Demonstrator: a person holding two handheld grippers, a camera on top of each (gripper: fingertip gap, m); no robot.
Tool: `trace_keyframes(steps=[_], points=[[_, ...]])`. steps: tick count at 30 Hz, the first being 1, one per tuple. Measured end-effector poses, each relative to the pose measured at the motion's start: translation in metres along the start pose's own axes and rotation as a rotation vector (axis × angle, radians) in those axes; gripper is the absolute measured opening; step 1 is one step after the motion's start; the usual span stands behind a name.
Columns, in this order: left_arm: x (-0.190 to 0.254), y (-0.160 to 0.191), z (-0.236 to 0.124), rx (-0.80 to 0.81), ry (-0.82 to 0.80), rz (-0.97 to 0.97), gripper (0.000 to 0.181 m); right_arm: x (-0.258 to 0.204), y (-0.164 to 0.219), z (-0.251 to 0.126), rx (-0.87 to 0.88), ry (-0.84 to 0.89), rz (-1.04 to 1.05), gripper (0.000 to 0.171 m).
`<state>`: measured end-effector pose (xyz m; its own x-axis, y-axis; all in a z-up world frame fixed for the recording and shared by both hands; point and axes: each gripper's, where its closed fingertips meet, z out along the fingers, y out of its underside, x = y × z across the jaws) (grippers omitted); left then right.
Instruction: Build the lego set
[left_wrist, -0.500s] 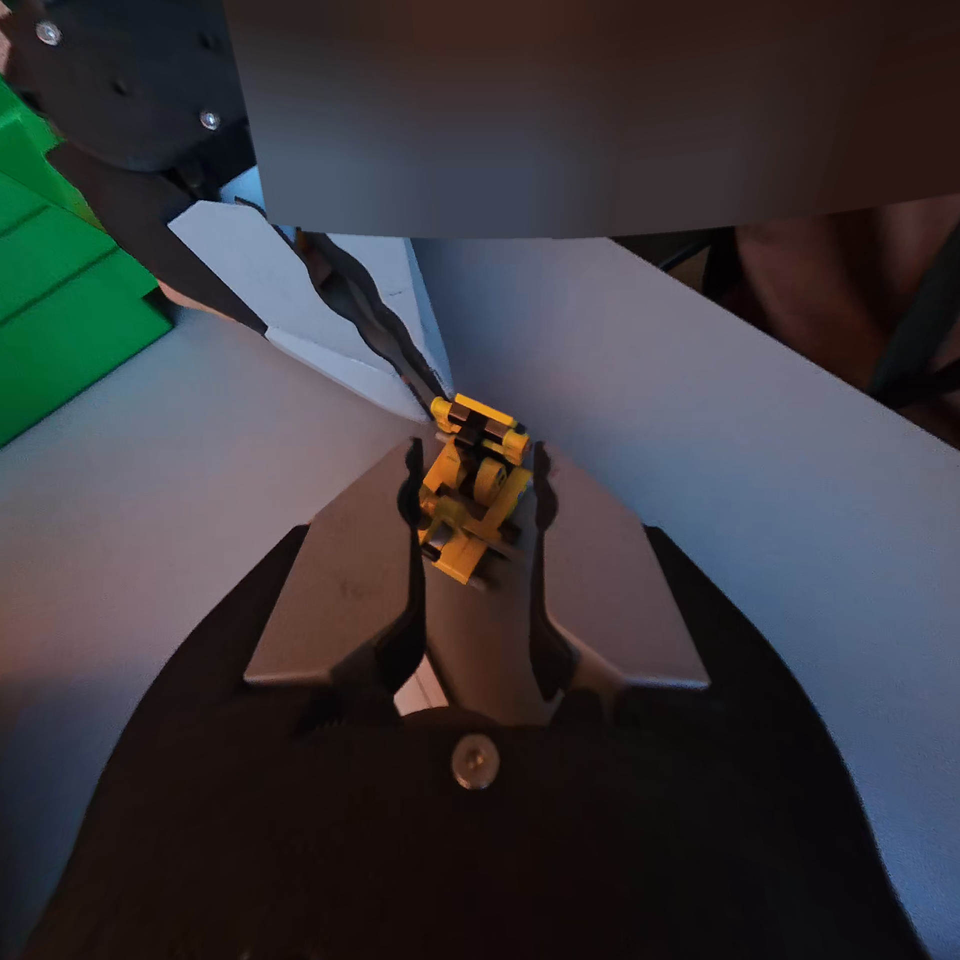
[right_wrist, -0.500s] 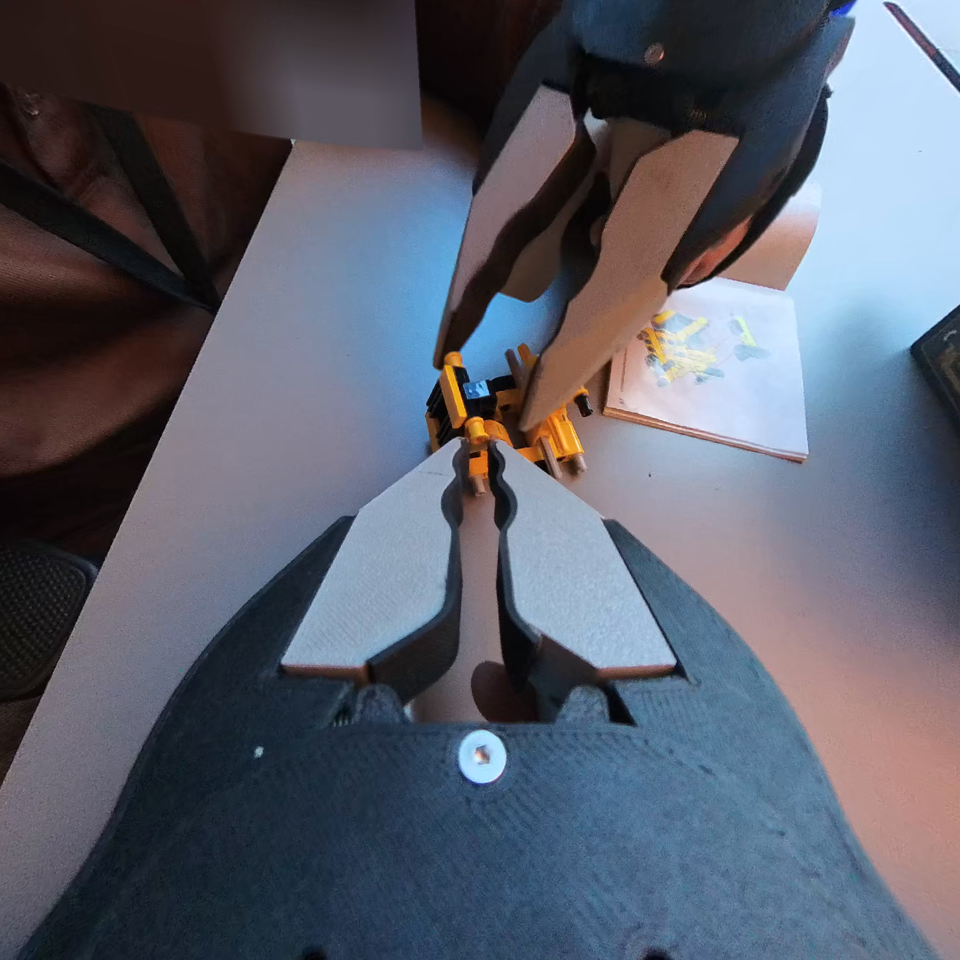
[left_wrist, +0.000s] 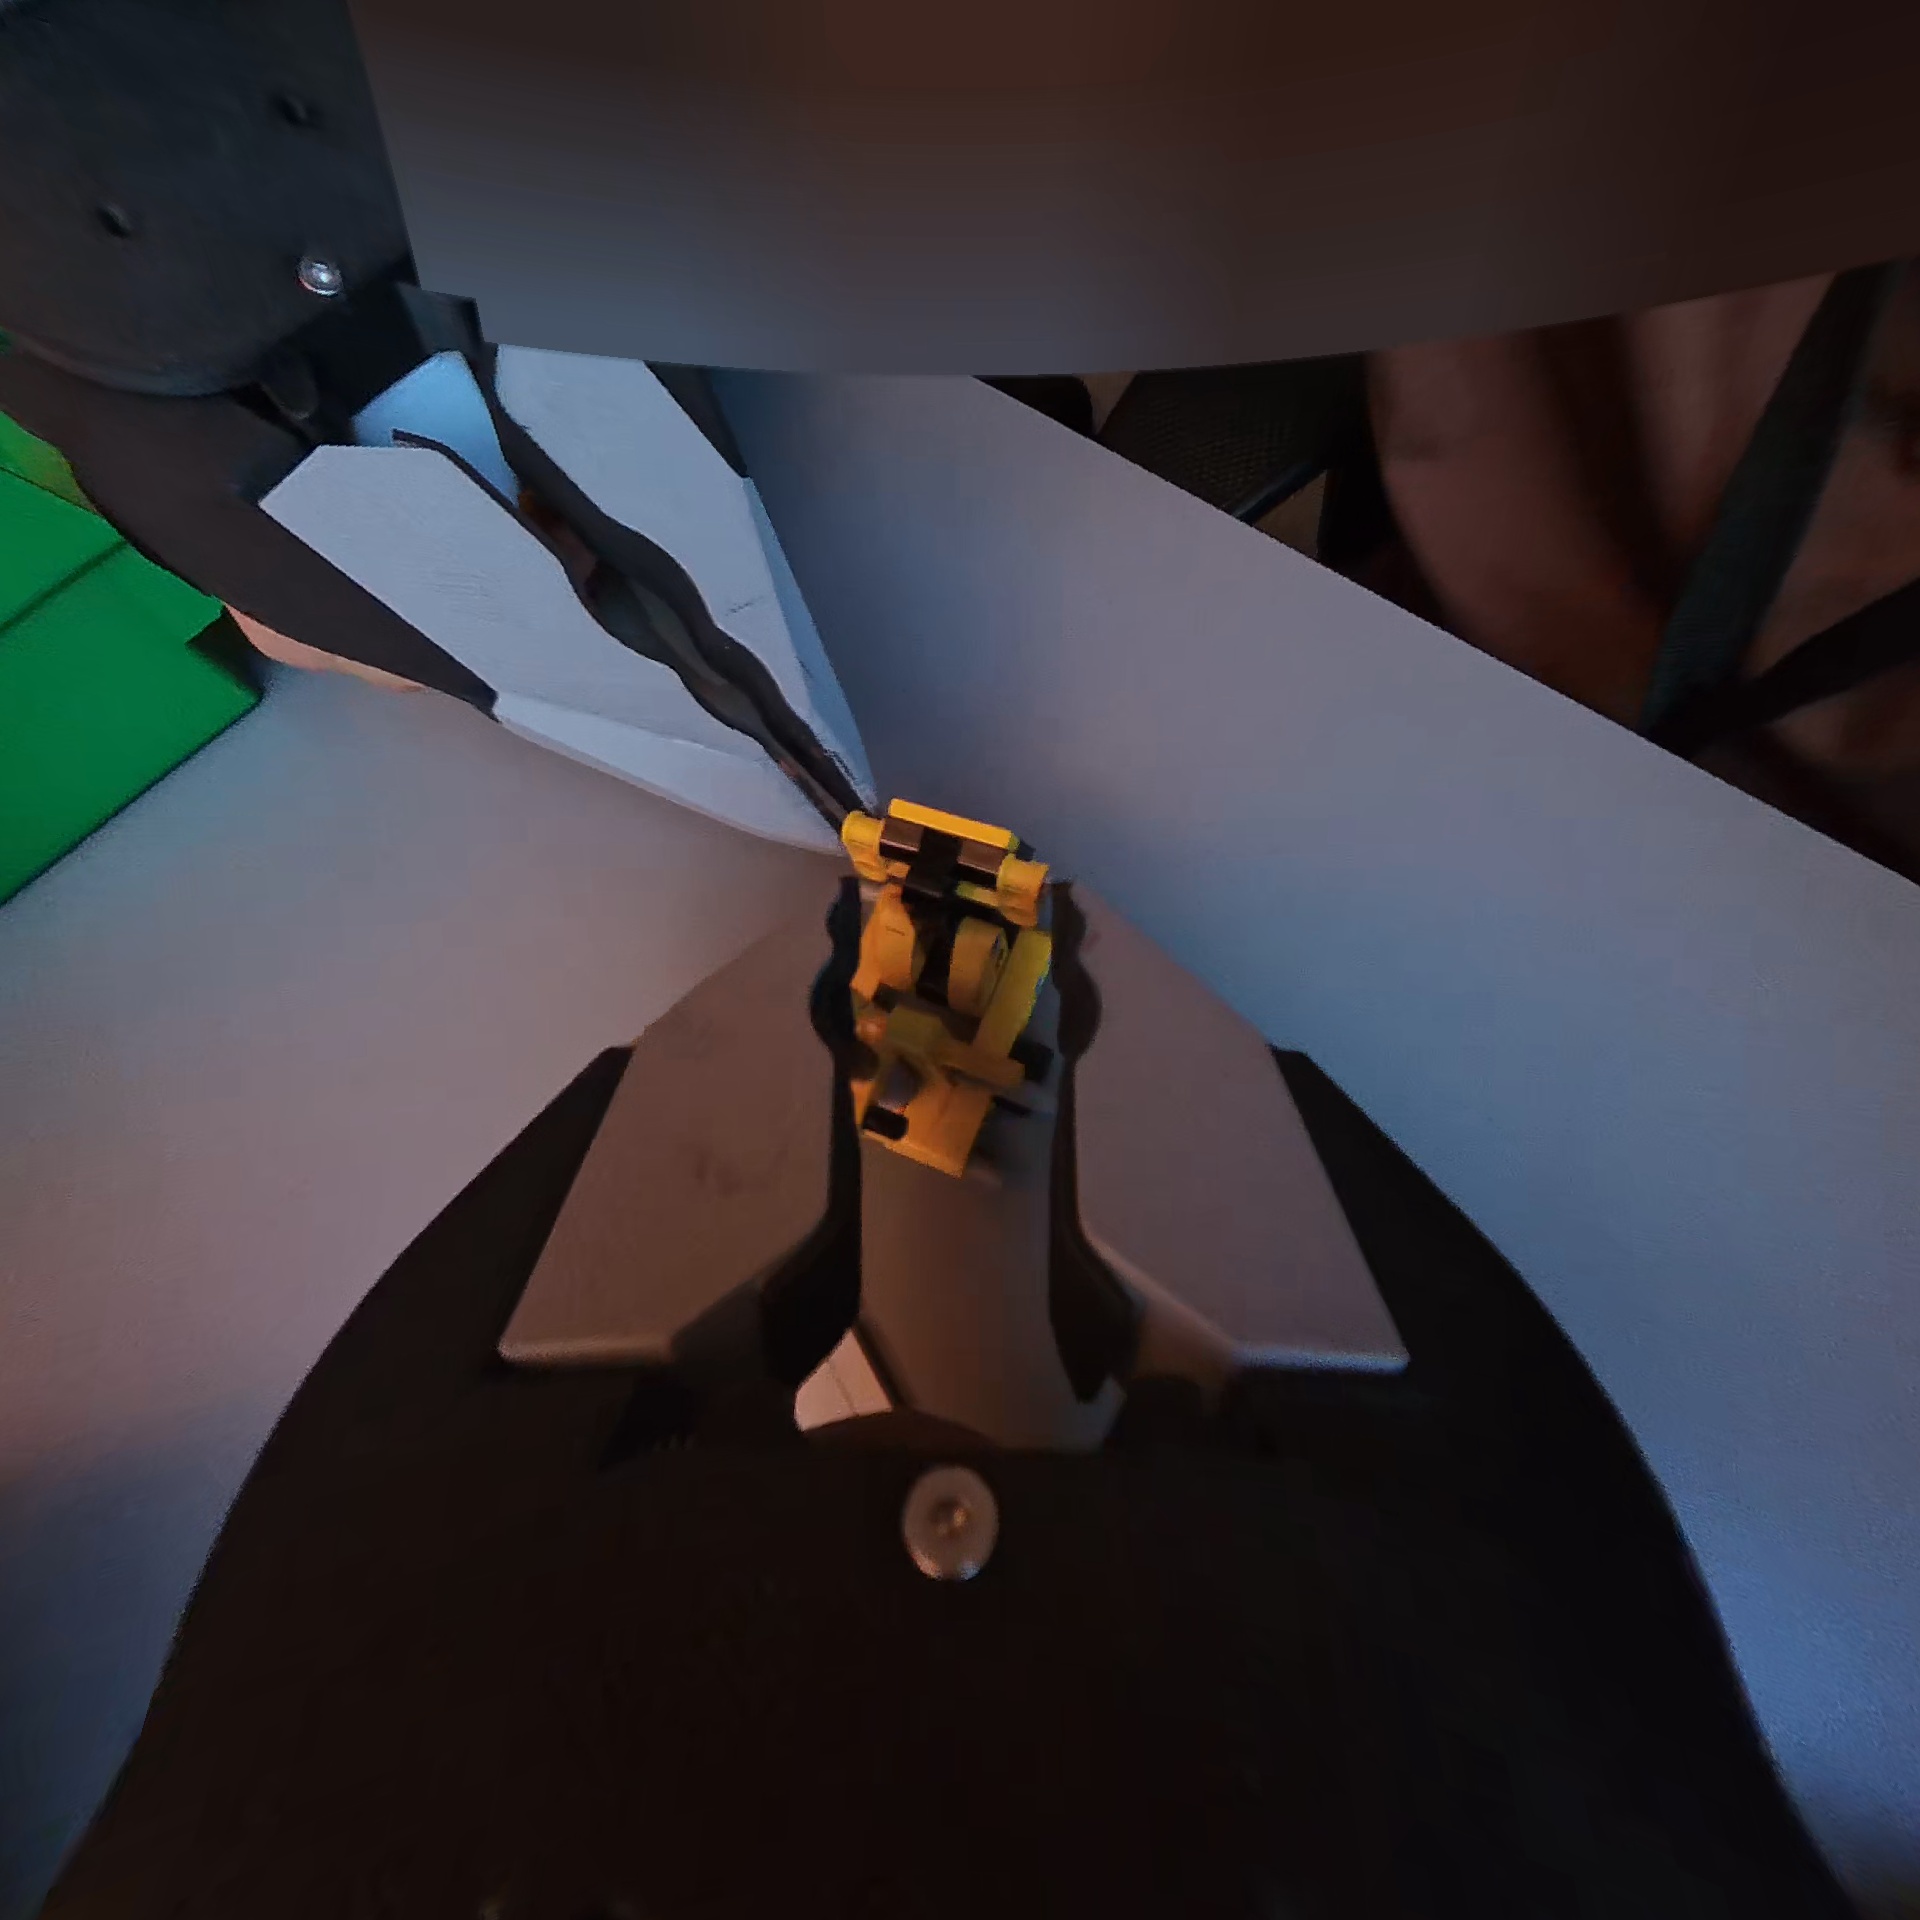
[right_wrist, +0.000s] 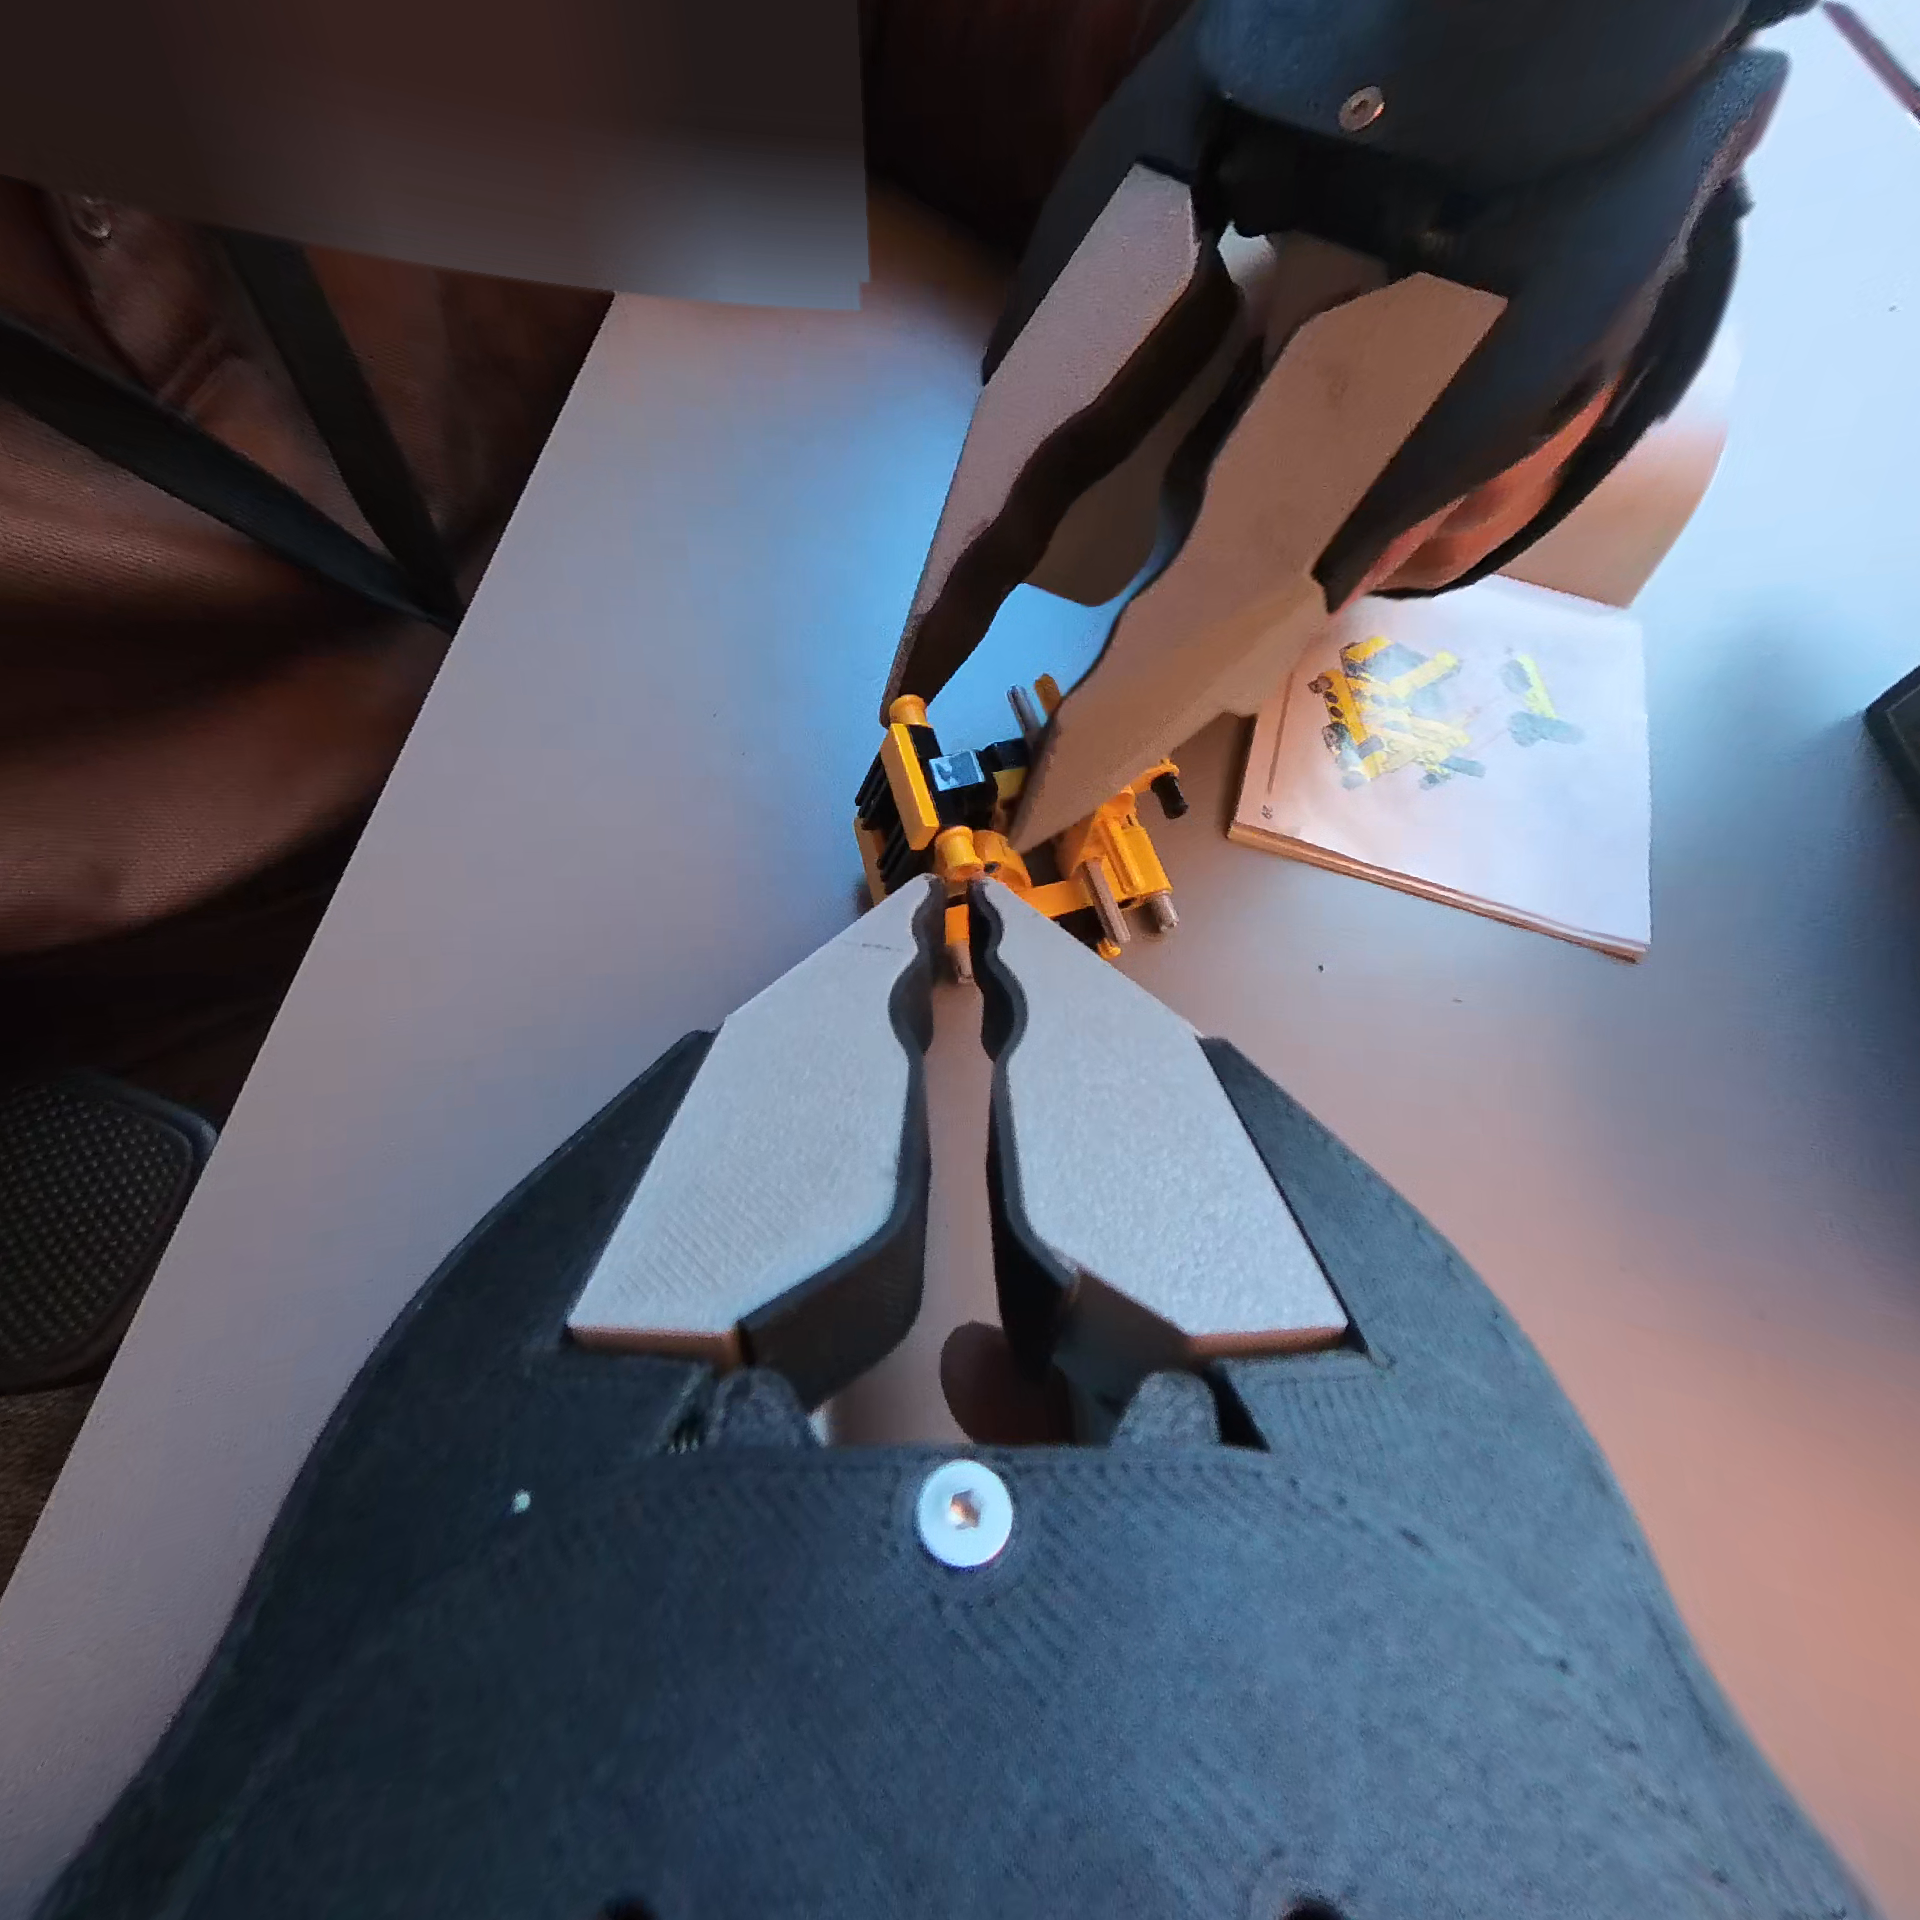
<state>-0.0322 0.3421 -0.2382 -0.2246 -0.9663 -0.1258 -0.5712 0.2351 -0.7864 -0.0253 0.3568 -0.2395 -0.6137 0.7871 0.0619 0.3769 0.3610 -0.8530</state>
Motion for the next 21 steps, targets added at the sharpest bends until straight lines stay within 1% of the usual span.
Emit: trace_keyframes(steps=[6,12,15,16,17,19,21], points=[[0.003,0.001,0.004,-0.009,0.045,-0.011,0.033,0.001,-0.001,0.001,0.005,-0.003,0.007,0.002],[0.003,0.001,0.006,-0.012,0.079,-0.093,0.039,-0.001,-0.002,0.003,0.003,-0.009,0.000,0.003],[0.001,0.003,0.007,-0.024,0.062,-0.104,0.041,0.004,-0.001,-0.001,0.004,0.014,0.029,0.011],[0.002,0.003,0.007,-0.021,0.059,-0.103,0.039,0.010,0.002,-0.003,-0.011,0.057,0.055,0.019],[0.001,0.003,0.008,-0.018,0.044,-0.101,0.037,0.013,0.004,-0.006,-0.016,0.090,0.083,0.021],[0.002,0.004,0.009,-0.029,0.024,-0.096,0.035,0.012,-0.002,-0.010,0.040,0.128,0.147,0.021],[-0.003,0.005,0.011,-0.047,-0.031,-0.130,0.033,0.006,-0.009,-0.012,0.077,0.172,0.210,0.026]])
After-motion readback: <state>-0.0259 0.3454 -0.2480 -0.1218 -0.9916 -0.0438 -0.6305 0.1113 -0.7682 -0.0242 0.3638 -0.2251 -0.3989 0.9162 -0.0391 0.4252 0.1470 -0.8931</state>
